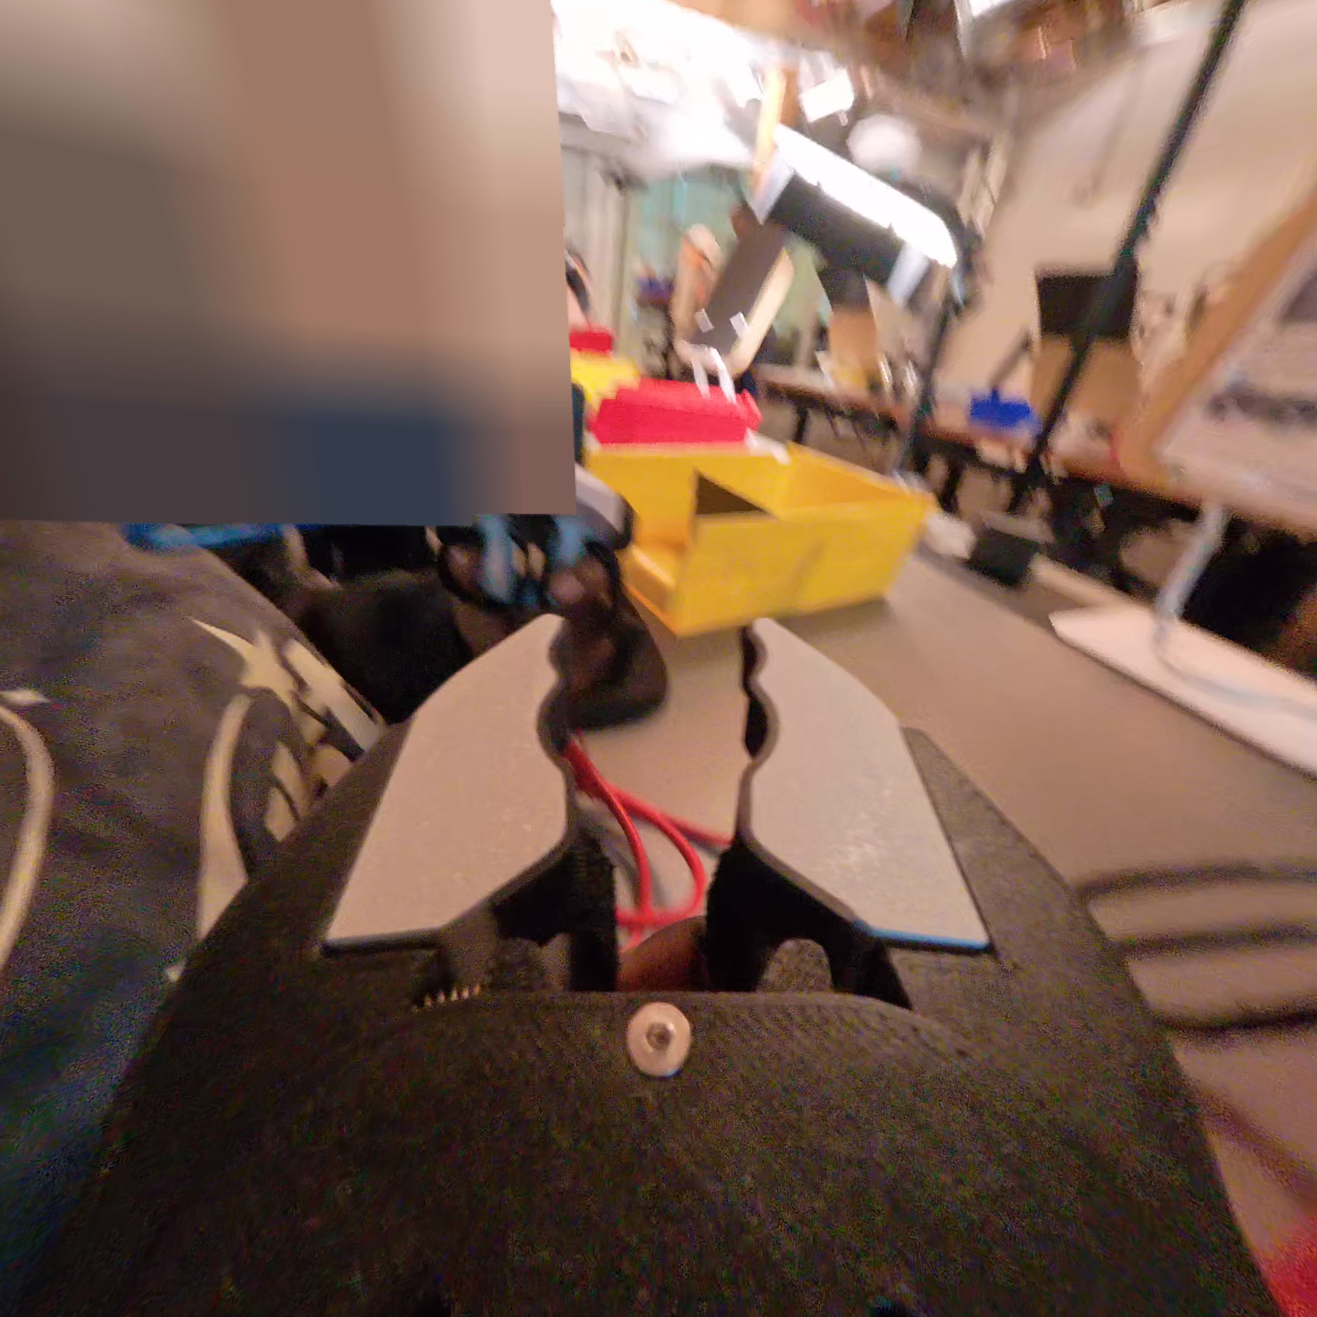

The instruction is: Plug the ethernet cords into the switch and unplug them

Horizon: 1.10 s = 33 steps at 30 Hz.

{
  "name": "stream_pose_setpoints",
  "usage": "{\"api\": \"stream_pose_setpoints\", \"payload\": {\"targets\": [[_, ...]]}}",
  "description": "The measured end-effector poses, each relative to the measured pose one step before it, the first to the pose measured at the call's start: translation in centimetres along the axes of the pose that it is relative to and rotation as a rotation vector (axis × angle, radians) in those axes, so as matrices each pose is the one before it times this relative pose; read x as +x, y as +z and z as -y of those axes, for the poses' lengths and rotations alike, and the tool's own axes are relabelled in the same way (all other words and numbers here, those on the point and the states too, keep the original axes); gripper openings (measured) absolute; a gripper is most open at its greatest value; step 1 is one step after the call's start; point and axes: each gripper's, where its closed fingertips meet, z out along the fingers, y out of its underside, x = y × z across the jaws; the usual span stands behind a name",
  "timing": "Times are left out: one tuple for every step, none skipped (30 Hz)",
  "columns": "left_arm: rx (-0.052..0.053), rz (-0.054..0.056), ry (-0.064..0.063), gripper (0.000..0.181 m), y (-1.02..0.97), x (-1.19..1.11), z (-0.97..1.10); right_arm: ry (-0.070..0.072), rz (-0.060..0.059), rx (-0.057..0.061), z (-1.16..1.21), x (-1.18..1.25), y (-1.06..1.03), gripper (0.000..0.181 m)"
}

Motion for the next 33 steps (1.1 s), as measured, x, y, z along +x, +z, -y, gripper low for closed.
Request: {"api": "stream_pose_setpoints", "payload": {"targets": [[0.0311, 0.0079, -0.0196, 0.011, -0.37, -0.313, 0.651, 0.0259, -0.051, -0.0875, -1.184, 1.628, -0.686, 0.058], [0.0268, 0.0077, -0.0107, 0.012, -0.308, -0.217, 0.561, 0.0256, -0.0602, -0.0967, -1.597, 1.731, -0.507, 0.063], [0.0182, 0.0102, -0.0043, 0.012, -0.235, -0.212, 0.397, 0.0265, -0.055, -0.1023, -1.876, 1.581, -0.189, 0.07], [0.0128, 0.0116, -0.0008, 0.012, -0.169, -0.191, 0.281, 0.0251, -0.0307, -0.104, -2.016, 1.111, 0.174, 0.076], [0.0108, 0.0084, -0.0007, 0.012, -0.125, -0.141, 0.217, 0.0232, -0.0121, -0.1021, -1.976, 0.699, 0.449, 0.079], [0.0063, 0.0023, -0.0029, 0.012, -0.068, -0.061, 0.121, 0.0223, -0.0111, -0.0825, -1.619, 0.546, 0.679, 0.08], [0.0024, -0.0001, -0.0021, 0.011, -0.032, -0.003, 0.046, 0.0221, -0.0174, -0.0583, -1.198, 0.523, 0.778, 0.079], [-0.0009, 0.0031, 0.0039, 0.011, 0.016, -0.023, -0.02, 0.0154, -0.0207, -0.0433, -0.843, 0.465, 0.745, 0.079], [-0.0043, 0.0043, 0.0076, 0.011, 0.013, -0.01, -0.071, 0.0065, -0.0208, -0.043, -0.619, 0.31, 0.574, 0.079], [-0.0057, 0.0051, 0.0074, 0.011, 0.039, -0.022, -0.091, -0.0061, -0.0265, -0.039, -0.367, 0.243, 0.373, 0.08], [-0.0052, 0.0047, 0.0035, 0.011, 0.032, -0.051, -0.084, -0.0144, -0.0297, -0.0152, 0.018, 0.225, 0.243, 0.079], [-0.006, 0.0042, -0.0013, 0.011, 0.036, -0.087, -0.122, -0.0101, -0.0185, 0.0022, 0.285, 0.085, 0.222, 0.077], [-0.0039, 0.0017, -0.0025, 0.01, 0.052, -0.047, -0.093, -0.0052, 0.0021, -0.0041, 0.21, -0.116, 0.287, 0.077], [0.0008, 0.0014, -0.0002, 0.01, 0.035, -0.029, -0.023, -0.0016, 0.0124, -0.0196, -0.03, -0.152, 0.395, 0.077], [0.0009, 0.0003, 0.0003, 0.01, 0.016, 0.007, -0.021, -0.0009, 0.0072, -0.0305, -0.226, 0.005, 0.454, 0.078], [-0.0014, 0.0006, 0.0017, 0.01, 0.002, 0.003, -0.028, -0.0013, 0.0001, -0.032, -0.246, 0.132, 0.502, 0.079], [-0.0027, 0.0043, 0.0047, 0.011, -0.008, -0.036, -0.035, -0.0028, -0.0001, -0.03, -0.211, 0.131, 0.456, 0.079], [-0.0001, 0.0062, 0.005, 0.011, -0.013, -0.069, 0.017, -0.0051, -0.0018, -0.0219, -0.128, 0.118, 0.375, 0.077], [0.0016, 0.0051, 0.001, 0.01, -0.028, -0.072, 0.036, -0.0035, -0.0044, -0.0101, -0.035, 0.122, 0.29, 0.072], [0.001, 0.0039, -0.0023, 0.01, -0.014, -0.08, 0.019, 0.0002, 0.0033, 0.0012, 0.099, 0.007, 0.162, 0.067], [0.0014, 0.0047, -0.0023, 0.01, -0.027, -0.083, 0.023, -0.0017, 0.0086, 0.001, 0.06, -0.083, 0.074, 0.061], [-0.0019, 0.0074, -0.0006, 0.011, -0.007, -0.121, -0.027, -0.0065, 0.0075, 0.0019, 0.029, -0.115, 0.011, 0.058], [-0.0047, 0.0127, 0.0052, 0.011, -0.001, -0.153, -0.065, -0.0112, -0.0063, 0.0051, 0.061, 0.007, -0.009, 0.058], [-0.0087, 0.0168, 0.0151, 0.011, -0.002, -0.187, -0.107, -0.0159, -0.0154, 0.0121, 0.139, 0.048, -0.055, 0.058], [-0.0123, 0.0155, 0.0229, 0.012, 0.0, -0.125, -0.132, -0.0177, -0.0181, 0.0237, 0.323, 0.049, -0.178, 0.058], [-0.0102, 0.012, 0.0285, 0.012, 0.022, -0.043, -0.098, -0.0112, -0.0157, 0.0377, 0.531, 0.059, -0.338, 0.057], [-0.0107, 0.0133, 0.0325, 0.013, 0.028, -0.04, -0.118, 0.0009, -0.0139, 0.0472, 0.674, 0.112, -0.423, 0.058], [-0.0147, 0.0126, 0.0343, 0.014, 0.054, -0.019, -0.184, 0.0092, -0.0154, 0.0509, 0.711, 0.219, -0.445, 0.057], [-0.0149, 0.0089, 0.0393, 0.013, 0.07, 0.069, -0.184, 0.0053, -0.0166, 0.0509, 0.672, 0.246, -0.434, 0.057], [-0.016, 0.0069, 0.0444, 0.013, 0.075, 0.129, -0.172, 0.0023, -0.0144, 0.0472, 0.599, 0.228, -0.412, 0.057], [-0.0215, 0.0185, 0.0481, 0.012, 0.064, -0.024, -0.255, 0.003, -0.0139, 0.0474, 0.593, 0.181, -0.398, 0.057], [-0.0224, 0.024, 0.0501, 0.012, 0.047, -0.112, -0.281, 0.0019, -0.0106, 0.0431, 0.542, 0.095, -0.354, 0.057], [-0.0186, 0.0176, 0.0424, 0.012, 0.058, -0.041, -0.234, 0.0022, -0.0072, 0.0321, 0.431, 0.003, -0.304, 0.057]]}}
